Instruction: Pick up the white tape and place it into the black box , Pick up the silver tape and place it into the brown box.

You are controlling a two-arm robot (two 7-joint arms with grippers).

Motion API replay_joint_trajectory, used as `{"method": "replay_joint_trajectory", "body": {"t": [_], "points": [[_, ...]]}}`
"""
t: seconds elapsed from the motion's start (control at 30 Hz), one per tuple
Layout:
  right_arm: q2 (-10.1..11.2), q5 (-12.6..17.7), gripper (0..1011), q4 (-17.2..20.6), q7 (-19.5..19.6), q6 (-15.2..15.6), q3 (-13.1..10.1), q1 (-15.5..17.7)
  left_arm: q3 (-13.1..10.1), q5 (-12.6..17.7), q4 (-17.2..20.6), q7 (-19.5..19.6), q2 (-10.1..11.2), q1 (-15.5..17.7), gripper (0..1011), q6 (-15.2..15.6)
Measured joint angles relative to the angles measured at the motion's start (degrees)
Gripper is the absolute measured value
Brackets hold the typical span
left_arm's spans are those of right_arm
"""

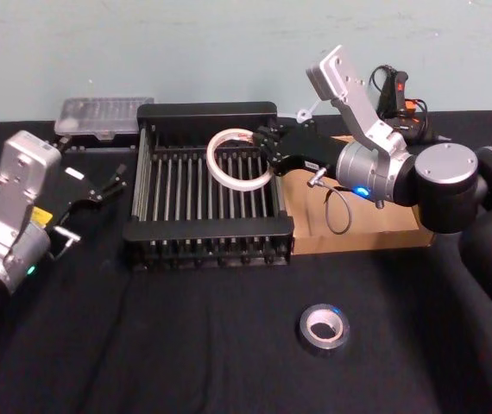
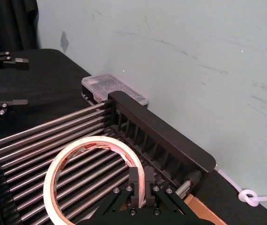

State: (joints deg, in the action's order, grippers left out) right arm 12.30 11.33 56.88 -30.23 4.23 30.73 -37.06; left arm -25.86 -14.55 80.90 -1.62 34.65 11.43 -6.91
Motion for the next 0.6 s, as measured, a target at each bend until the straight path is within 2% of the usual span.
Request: {"method": "replay_joint_trajectory", "body": {"t": [0.13,0.3,0.33,0.43,0.47,0.5,0.6], "points": [[0.02,0.03,80,0.04,0.00,0.02,-0.02,0.02,0.00,0.00,0.00,0.00,0.00,0.00,1001,0.00],[0.03,0.07,165,0.08,0.00,0.04,-0.03,0.04,0.00,0.00,0.00,0.00,0.00,0.00,1001,0.00],[0.04,0.08,224,0.08,0.00,0.04,-0.03,0.05,0.00,0.00,0.00,0.00,0.00,0.00,1001,0.00],[0.05,0.10,293,0.11,0.00,0.06,-0.04,0.06,0.00,0.00,0.00,0.00,0.00,0.00,1001,0.00],[0.06,0.11,346,0.11,0.00,0.06,-0.03,0.07,0.00,0.00,0.00,0.00,0.00,0.00,1001,0.00],[0.06,0.11,346,0.12,0.00,0.07,-0.04,0.07,0.00,0.00,0.00,0.00,0.00,0.00,1001,0.00],[0.06,0.13,453,0.13,0.00,0.08,-0.03,0.08,0.00,0.00,0.00,0.00,0.00,0.00,1001,0.00]]}}
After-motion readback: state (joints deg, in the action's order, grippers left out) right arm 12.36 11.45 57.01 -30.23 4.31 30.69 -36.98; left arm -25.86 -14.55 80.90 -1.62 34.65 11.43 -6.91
